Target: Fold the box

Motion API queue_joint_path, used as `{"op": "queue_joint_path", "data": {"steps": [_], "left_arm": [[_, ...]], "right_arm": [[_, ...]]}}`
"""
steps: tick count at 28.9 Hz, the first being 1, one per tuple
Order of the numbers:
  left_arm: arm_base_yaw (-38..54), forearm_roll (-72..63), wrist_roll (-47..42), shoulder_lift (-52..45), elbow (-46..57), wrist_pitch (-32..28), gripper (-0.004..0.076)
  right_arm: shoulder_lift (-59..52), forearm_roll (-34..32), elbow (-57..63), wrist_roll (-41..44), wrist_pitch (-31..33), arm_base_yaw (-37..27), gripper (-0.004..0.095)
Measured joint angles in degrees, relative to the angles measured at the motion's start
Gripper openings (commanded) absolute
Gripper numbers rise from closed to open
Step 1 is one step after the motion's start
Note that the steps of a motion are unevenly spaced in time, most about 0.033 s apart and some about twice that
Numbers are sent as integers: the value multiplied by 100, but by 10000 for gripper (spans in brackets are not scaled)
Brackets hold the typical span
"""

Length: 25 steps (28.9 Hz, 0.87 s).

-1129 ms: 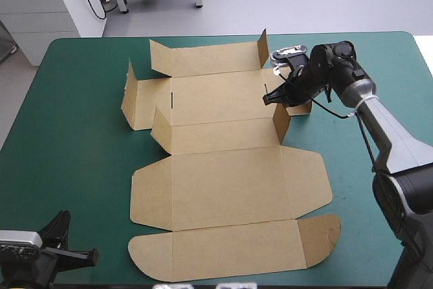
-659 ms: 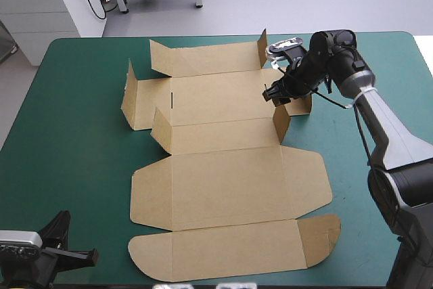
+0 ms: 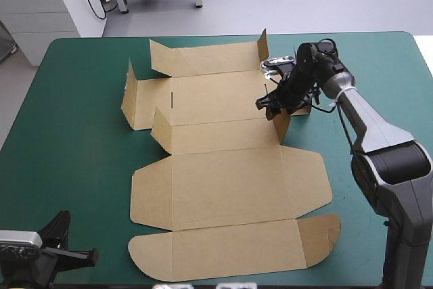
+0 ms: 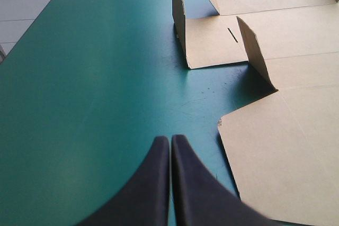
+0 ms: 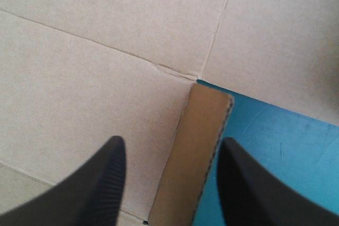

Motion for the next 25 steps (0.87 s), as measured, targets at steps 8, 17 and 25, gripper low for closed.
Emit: {"op": "queue_joint_path", "data": {"steps": [8, 17, 25], "left_arm": [[0, 0, 0, 0, 0, 0, -8], [0, 0, 0, 0, 0, 0, -8], [0, 0, 0, 0, 0, -3, -8]], "right_arm": [[22, -7, 0, -13, -42, -5, -21], [28, 32, -343, -1984, -35, -5, -21], [124, 580, -967, -4317, 14, 19, -21]]}}
